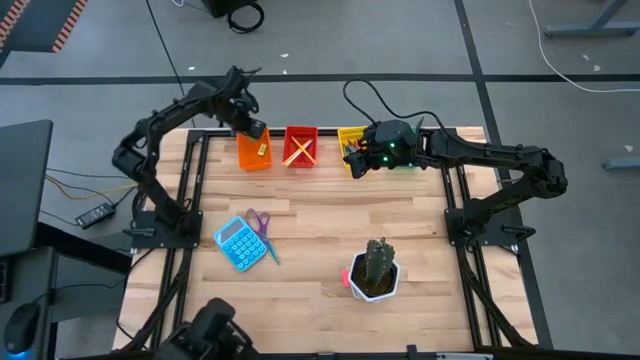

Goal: Sort crayons/erasers/pens/pencils in bins
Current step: Put the green eraser into the orange bin, then adjust the plant pot, then put the pink eraser into the orange bin

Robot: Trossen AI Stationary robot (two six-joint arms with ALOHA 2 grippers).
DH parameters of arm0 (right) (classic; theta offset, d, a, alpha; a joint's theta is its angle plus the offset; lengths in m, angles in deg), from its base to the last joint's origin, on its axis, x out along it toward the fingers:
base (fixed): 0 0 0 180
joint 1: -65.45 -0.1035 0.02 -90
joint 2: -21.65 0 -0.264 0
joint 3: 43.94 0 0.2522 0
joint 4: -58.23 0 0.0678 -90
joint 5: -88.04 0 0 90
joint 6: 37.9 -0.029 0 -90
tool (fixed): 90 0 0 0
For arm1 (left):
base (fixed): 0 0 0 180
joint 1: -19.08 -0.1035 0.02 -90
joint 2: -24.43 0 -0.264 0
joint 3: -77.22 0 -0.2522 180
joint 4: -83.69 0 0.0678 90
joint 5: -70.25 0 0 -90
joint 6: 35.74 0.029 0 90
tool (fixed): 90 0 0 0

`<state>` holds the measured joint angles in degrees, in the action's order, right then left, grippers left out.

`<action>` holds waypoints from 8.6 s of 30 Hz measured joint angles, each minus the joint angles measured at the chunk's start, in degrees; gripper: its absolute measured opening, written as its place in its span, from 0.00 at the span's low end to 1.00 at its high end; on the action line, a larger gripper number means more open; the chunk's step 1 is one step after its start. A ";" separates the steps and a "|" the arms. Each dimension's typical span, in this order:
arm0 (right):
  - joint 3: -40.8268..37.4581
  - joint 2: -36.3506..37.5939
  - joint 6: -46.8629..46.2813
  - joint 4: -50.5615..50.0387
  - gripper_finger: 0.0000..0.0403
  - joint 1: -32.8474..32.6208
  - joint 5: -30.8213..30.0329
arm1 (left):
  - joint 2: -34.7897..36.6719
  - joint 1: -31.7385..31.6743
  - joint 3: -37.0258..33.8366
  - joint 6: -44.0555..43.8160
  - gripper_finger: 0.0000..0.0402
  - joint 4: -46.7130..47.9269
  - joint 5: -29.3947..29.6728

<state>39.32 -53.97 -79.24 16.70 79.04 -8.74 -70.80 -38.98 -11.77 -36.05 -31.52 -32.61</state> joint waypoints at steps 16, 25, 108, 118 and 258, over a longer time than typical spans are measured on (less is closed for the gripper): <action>0.00 0.00 -1.86 -5.80 0.31 -0.37 0.85 | -13.43 2.80 -0.02 0.99 0.07 0.47 6.78; 0.00 0.01 -1.97 -6.41 0.31 -0.37 0.92 | -16.78 2.84 0.00 1.01 0.07 -0.39 9.78; -14.67 0.17 -86.76 -17.77 0.31 -56.48 -12.14 | 17.78 12.11 0.07 -12.90 0.51 2.40 13.48; -14.62 0.15 -85.87 -19.78 0.28 -56.48 -13.80 | 17.78 12.09 0.07 -12.61 0.51 2.42 13.48; 14.32 7.77 -22.59 -52.18 0.39 -25.89 -4.20 | -7.74 67.48 1.62 18.95 0.58 -27.17 13.05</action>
<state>53.63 -46.19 -101.82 -35.48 53.14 -12.94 -78.54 28.50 -10.15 -17.10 -58.70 -19.56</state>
